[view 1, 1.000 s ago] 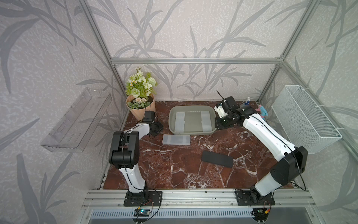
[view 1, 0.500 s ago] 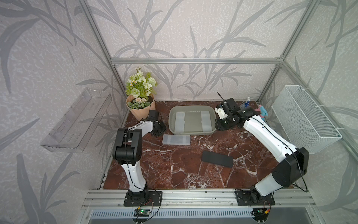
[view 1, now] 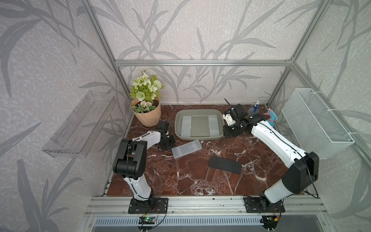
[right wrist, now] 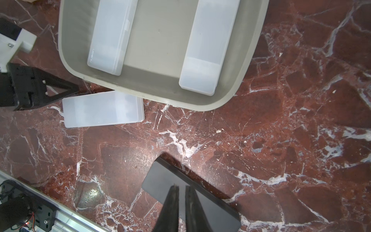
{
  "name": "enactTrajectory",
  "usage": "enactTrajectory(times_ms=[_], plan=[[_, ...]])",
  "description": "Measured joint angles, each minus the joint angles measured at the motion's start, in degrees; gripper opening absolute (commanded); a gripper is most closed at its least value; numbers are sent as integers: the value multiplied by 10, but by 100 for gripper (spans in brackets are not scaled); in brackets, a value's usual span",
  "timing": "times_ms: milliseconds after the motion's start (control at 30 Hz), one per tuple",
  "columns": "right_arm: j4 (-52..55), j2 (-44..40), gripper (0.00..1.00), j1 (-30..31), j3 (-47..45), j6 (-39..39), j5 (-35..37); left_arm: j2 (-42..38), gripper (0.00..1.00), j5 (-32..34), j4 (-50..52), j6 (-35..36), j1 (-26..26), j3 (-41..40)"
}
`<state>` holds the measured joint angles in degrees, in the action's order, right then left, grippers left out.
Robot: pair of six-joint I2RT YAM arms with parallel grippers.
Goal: Put the pencil case into the storage box
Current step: Adjust the pencil case at the center of the board, then pick up the pencil case from the center of the board.
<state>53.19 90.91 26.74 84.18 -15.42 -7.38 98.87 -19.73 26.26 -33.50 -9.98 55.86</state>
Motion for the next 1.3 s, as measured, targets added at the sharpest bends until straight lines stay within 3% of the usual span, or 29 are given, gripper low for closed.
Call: enactTrajectory(times_ms=[233,367,533,667,900,1100,1300], plan=[[-3,0,12,0,-18,-4,-2,-57,39,-12,40,16,-105,-46],[-3,-1,13,0,-24,-6,-2,-64,68,-3,60,25,-152,-44],[-3,-7,13,0,-33,-7,-2,-84,97,61,122,26,-154,9],[-3,-9,14,0,-37,-7,-2,-82,100,94,144,3,-170,104],[-4,-9,14,0,-37,-5,-2,27,99,137,206,-43,-275,275],[-2,-10,15,-2,-37,4,-2,120,100,176,280,-72,-319,327],[1,-32,16,-15,-65,14,-2,134,100,225,327,-100,-343,339]])
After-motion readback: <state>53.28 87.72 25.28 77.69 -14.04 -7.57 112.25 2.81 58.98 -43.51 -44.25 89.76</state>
